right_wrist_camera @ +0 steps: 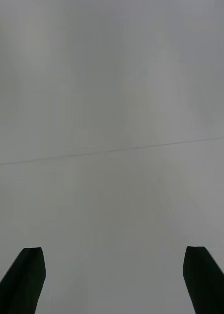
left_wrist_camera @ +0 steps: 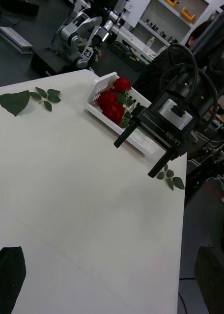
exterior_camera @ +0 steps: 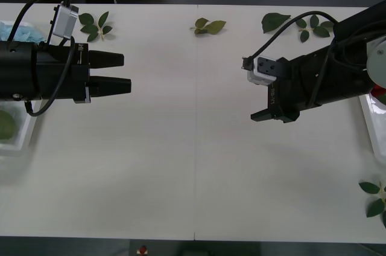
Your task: Put the red flowers into the right box and the blue flowers into the left box
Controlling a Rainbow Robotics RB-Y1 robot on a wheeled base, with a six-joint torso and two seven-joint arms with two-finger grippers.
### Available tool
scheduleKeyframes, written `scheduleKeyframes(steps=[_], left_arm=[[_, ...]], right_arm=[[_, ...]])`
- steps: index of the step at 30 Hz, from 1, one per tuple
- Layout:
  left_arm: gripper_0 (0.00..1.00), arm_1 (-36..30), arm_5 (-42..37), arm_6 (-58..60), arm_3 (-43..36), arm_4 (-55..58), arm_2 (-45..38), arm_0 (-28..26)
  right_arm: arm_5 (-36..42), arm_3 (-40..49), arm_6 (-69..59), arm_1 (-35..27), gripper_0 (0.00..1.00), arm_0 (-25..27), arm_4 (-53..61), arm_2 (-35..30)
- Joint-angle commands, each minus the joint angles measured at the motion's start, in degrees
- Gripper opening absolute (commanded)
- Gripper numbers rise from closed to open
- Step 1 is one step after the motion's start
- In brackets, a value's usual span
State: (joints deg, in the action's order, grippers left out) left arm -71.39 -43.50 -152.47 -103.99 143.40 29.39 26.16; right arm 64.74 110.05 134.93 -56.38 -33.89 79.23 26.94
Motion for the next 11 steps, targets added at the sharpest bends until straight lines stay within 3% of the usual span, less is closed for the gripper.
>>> scheduleKeyframes(steps=[1, 11], left_arm=[[1.0, -1.2, 0.2, -0.4, -0.7, 0.6, -0.7, -0.6], [1.0, -1.2, 0.2, -0.4, -0.7, 0.6, -0.7, -0.6]], right_arm=[[0.0, 0.3, 1.6, -0.3, 0.88, -0.7, 0.2, -0.4], [0.0, 0.3, 1.6, -0.3, 0.89, -0.7, 0.2, -0.4]])
